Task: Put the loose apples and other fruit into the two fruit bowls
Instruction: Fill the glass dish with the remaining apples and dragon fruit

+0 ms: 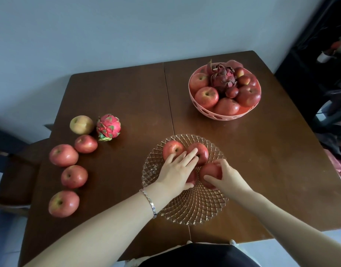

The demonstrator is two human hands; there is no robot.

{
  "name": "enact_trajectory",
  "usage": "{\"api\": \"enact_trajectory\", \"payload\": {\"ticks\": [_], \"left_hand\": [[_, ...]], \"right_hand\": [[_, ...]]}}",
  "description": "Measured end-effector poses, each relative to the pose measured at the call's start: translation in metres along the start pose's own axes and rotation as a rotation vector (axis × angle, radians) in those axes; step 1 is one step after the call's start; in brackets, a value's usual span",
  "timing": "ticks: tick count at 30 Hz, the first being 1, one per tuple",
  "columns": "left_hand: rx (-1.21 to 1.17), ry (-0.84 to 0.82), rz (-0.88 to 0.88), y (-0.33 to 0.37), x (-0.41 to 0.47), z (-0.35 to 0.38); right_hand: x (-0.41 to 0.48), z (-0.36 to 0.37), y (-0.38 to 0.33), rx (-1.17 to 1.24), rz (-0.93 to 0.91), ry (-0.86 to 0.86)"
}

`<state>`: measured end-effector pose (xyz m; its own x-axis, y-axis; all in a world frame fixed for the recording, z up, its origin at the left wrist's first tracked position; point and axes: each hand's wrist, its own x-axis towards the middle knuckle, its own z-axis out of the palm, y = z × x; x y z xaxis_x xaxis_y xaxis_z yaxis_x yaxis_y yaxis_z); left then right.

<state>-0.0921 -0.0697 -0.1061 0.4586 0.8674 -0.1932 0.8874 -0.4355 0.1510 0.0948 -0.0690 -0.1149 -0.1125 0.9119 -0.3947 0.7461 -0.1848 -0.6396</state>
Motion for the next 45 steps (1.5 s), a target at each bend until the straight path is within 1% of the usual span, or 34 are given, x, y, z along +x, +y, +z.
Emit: {"api": "enact_trajectory", "payload": {"ticks": [3, 6, 7, 11, 15, 17, 21, 25, 28, 30, 34, 40, 42, 45], "left_hand": [[0.006, 0.006, -0.007, 0.000, 0.001, 0.002], [0.001, 0.007, -0.015, 0.002, 0.001, 0.003], [0.002, 0.008, -0.014, 0.001, 0.001, 0.003], [0.019, 0.017, -0.010, 0.000, 0.001, 0.004], [0.010, 0.016, -0.014, 0.001, 0.002, 0.005], [0.006, 0.018, -0.013, 0.001, 0.002, 0.006], [0.007, 0.022, -0.019, 0.000, 0.001, 0.007], [0.014, 0.029, -0.053, 0.005, 0.002, 0.008], [0.004, 0.030, -0.068, 0.007, 0.003, 0.009], [0.001, 0.031, -0.071, 0.007, 0.002, 0.009], [0.008, 0.028, -0.084, 0.008, 0.002, 0.009], [0.008, 0.048, -0.108, 0.012, 0.001, 0.008], [0.038, 0.041, -0.110, 0.014, -0.001, 0.010], [0.042, 0.037, -0.111, 0.016, -0.005, 0.010]], "right_hand": [[-0.004, 0.010, 0.001, -0.122, -0.051, 0.061], [-0.005, 0.015, 0.001, -0.378, -0.142, 0.175], [-0.005, 0.016, 0.000, -0.415, -0.162, 0.190], [-0.004, 0.016, 0.002, -0.437, -0.183, 0.115], [-0.002, 0.014, 0.007, -0.415, -0.260, 0.136], [-0.002, 0.011, 0.007, -0.407, -0.268, 0.119], [-0.002, 0.015, 0.003, -0.525, -0.262, 0.045], [-0.003, 0.024, -0.003, -0.623, -0.207, 0.083], [0.000, 0.022, -0.003, -0.512, -0.137, 0.099], [0.001, 0.019, -0.002, -0.488, -0.149, 0.116], [0.000, 0.019, -0.001, -0.603, -0.214, 0.120], [0.002, 0.016, -0.007, -0.697, -0.224, 0.105], [0.003, 0.018, -0.007, -0.692, -0.233, 0.093], [0.007, 0.018, -0.008, -0.602, -0.208, 0.088]]}}
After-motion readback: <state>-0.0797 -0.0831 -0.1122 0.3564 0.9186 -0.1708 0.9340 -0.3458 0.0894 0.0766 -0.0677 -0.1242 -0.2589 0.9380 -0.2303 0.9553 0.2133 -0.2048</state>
